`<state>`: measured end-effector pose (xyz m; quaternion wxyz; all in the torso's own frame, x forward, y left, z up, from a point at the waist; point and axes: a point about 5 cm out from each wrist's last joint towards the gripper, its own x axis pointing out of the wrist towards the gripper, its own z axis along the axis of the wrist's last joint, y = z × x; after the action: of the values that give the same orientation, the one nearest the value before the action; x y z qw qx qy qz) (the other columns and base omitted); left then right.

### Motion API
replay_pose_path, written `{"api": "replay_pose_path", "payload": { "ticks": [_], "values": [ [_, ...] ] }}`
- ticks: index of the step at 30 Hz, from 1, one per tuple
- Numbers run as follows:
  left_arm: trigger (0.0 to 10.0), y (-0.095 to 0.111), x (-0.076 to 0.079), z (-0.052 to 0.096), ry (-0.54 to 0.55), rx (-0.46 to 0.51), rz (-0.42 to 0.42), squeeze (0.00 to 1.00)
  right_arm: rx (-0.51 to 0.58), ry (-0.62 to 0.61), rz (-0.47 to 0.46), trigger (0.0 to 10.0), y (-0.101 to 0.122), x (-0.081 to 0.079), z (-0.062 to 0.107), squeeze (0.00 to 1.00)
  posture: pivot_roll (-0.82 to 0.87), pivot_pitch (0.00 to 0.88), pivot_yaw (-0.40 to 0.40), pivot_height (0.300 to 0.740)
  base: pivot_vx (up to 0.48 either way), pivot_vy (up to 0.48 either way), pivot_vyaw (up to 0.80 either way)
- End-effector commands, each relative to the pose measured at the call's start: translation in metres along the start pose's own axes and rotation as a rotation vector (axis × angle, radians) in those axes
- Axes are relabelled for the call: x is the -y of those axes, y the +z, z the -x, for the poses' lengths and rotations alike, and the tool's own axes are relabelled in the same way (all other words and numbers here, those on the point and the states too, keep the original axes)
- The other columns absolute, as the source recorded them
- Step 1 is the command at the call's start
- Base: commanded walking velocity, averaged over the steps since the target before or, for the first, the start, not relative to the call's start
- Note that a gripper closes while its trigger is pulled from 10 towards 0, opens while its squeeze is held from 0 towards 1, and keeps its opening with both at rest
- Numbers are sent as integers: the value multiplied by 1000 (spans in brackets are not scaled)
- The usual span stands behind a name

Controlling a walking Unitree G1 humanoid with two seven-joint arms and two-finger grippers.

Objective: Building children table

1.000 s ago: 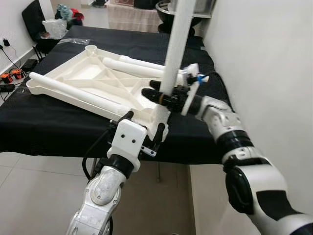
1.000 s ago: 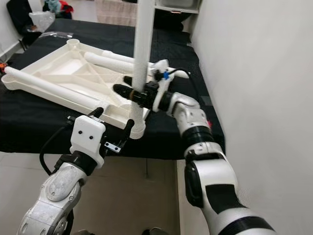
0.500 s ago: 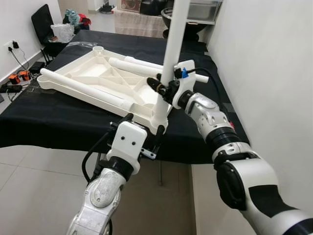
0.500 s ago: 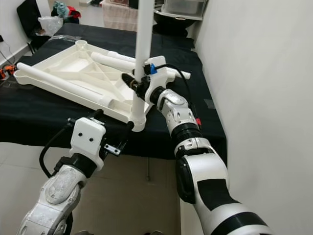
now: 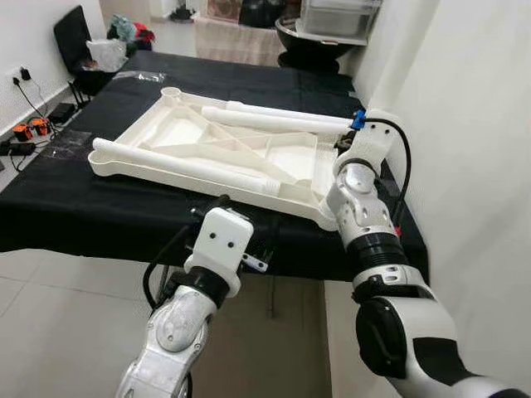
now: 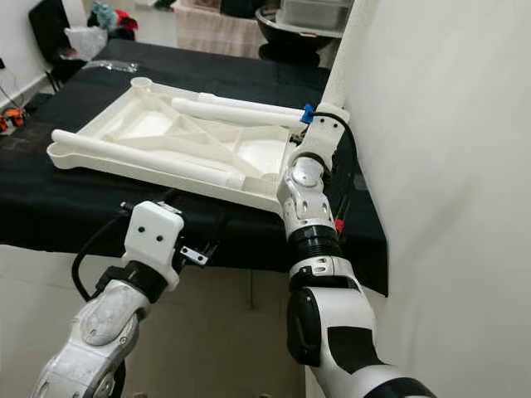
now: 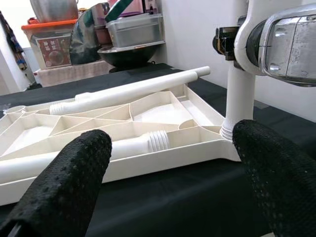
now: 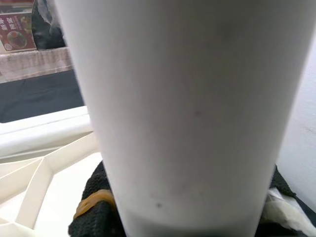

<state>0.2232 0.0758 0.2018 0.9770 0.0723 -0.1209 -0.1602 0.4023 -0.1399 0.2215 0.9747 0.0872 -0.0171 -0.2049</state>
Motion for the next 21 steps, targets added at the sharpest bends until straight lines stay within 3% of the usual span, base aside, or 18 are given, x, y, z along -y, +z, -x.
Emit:
{"api": "replay_pose_path", "payload": {
  "ticks": [1, 3, 4, 5, 8, 9, 13, 15, 17, 19, 20, 21],
  "values": [
    [10000, -3, 0, 1, 0, -11, 2, 0, -68, 66, -75, 10000, -5, -13, 3, 0, 97, 46, -116, 740, 0, 0, 0],
    [10000, -3, 0, 1, 0, -11, 2, 0, -68, 66, -75, 10000, -5, -13, 3, 0, 97, 46, -116, 740, 0, 0, 0],
    [10000, -3, -1, 1, 2, -12, 1, 0, -34, 147, -71, 10000, 0, -23, 5, 0, 92, 46, -115, 740, 0, 0, 0],
    [10000, -4, -1, 2, 2, -14, 2, 0, 5, 206, -55, 10000, 7, -29, 7, 1000, 92, 46, -115, 740, 0, 0, 0],
    [10000, -4, 0, 1, 1, -14, 2, 0, 56, 277, -46, 10000, 18, -33, 8, 1000, 92, 48, -115, 740, 0, 0, 0],
    [10000, -4, 0, 1, 1, -14, 0, 0, 59, 311, -63, 10000, 22, -34, 7, 0, 92, 48, -113, 740, 0, 0, 0],
    [10000, -4, -1, 1, 6, -13, -1, 0, 51, 444, -117, 10000, 30, -34, 4, 0, 91, 50, -116, 740, 0, 0, 0],
    [10000, -4, -1, 0, 8, -13, -2, 0, 19, 609, -171, 10000, 32, -31, 2, 0, 88, 50, -116, 740, 0, 0, 0],
    [10000, -4, -1, 0, 8, -13, -2, 0, 19, 609, -171, 10000, 32, -31, 2, 0, 88, 50, -116, 740, 0, 0, 0],
    [10000, -4, -1, 0, 8, -12, -1, 0, -35, 968, -185, 10000, 26, -28, 9, 0, 84, 50, -116, 740, 0, 0, 0],
    [10000, -4, -1, 0, 8, -12, -1, 0, -35, 968, -185, 10000, 26, -28, 9, 0, 84, 50, -116, 740, 0, 0, 0],
    [10000, -4, -1, 0, 7, -12, 0, 0, -63, 1129, -170, 10000, 21, -25, 14, 0, 84, 50, -116, 740, 0, 0, 0]
  ]
}}
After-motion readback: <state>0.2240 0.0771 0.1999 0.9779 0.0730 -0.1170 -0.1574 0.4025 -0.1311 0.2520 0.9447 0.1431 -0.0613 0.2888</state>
